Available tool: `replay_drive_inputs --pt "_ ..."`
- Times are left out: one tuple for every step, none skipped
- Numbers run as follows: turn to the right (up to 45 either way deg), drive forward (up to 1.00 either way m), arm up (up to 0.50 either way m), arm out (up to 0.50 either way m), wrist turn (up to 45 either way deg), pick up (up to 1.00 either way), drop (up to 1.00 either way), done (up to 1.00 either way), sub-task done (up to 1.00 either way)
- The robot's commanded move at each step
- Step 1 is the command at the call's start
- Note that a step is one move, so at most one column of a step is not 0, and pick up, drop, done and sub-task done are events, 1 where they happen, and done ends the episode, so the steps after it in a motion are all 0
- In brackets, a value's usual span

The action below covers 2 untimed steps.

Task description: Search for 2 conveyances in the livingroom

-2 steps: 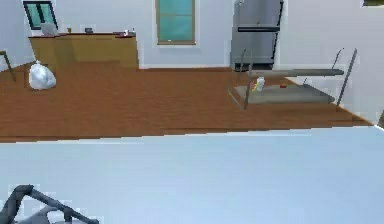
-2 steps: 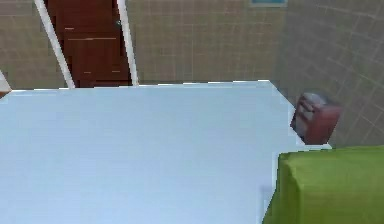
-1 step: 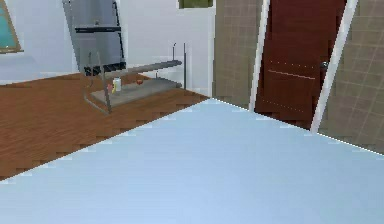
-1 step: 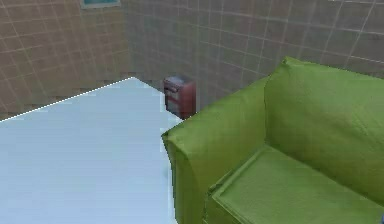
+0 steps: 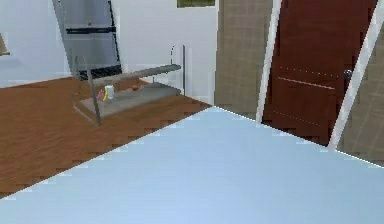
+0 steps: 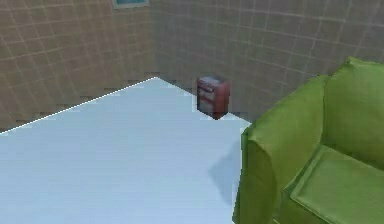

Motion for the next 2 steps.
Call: replay_drive_inputs --pt "-45.0 0.00 0.00 0.00 0.0 0.00 0.00 0.00 0.00" --pt "-6.0 0.00 0.00 0.00 0.0 0.00 0.00 0.00 0.00"
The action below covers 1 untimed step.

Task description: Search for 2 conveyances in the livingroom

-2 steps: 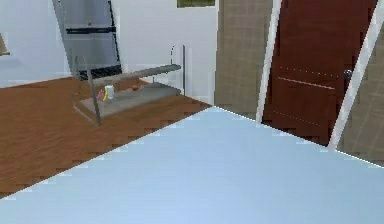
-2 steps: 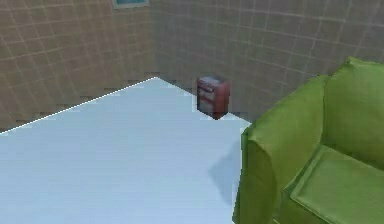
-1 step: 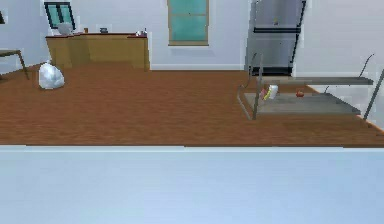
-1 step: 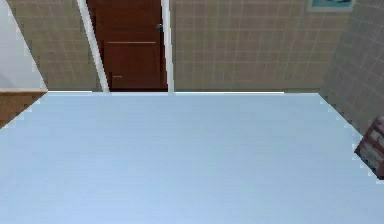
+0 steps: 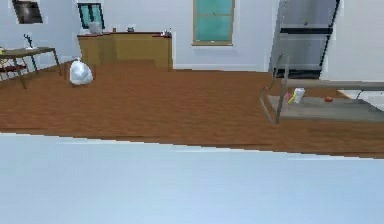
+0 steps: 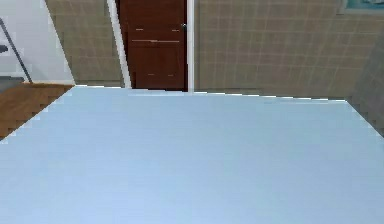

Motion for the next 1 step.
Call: replay_drive_inputs --pt "0.0 1.00 0.00 0.00 0.0 0.00 0.00 0.00 0.00"
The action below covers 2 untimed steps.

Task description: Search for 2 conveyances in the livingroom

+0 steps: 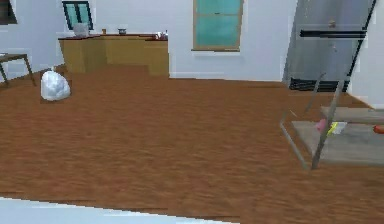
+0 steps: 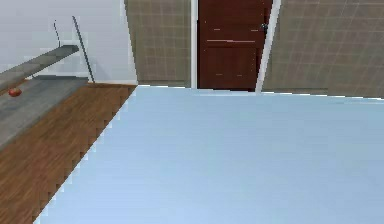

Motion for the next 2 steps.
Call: replay_drive_inputs --pt "-9.0 0.00 0.00 0.00 0.0 0.00 0.00 0.00 0.00" --pt "0.0 0.05 0.00 0.00 0.0 0.00 0.00 0.00 0.00"
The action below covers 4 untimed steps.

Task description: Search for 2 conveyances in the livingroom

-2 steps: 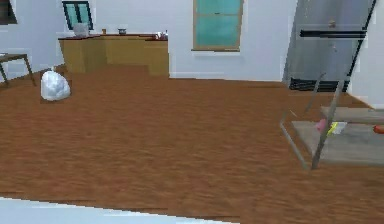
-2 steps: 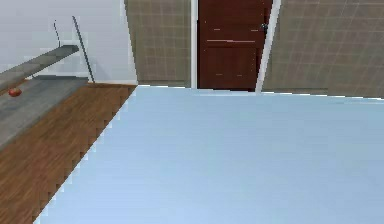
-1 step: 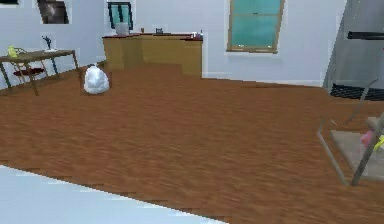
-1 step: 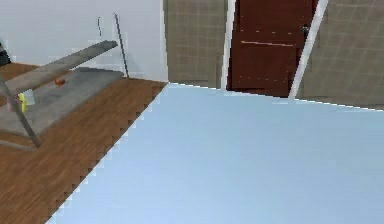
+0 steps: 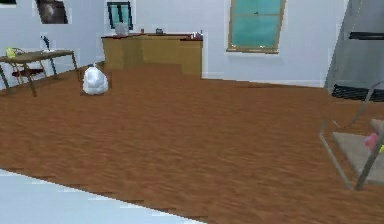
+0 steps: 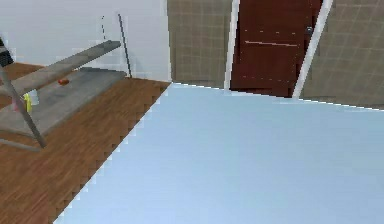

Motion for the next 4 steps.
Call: replay_drive_inputs --pt "-27.0 0.00 0.00 0.00 0.0 0.00 0.00 0.00 0.00" --pt "0.0 0.45 0.00 0.00 0.0 0.00 0.00 0.00 0.00" --pt "-45.0 0.00 0.00 0.00 0.0 0.00 0.00 0.00 0.00" --pt "0.0 0.85 0.00 0.00 0.0 0.00 0.00 0.00 0.00"
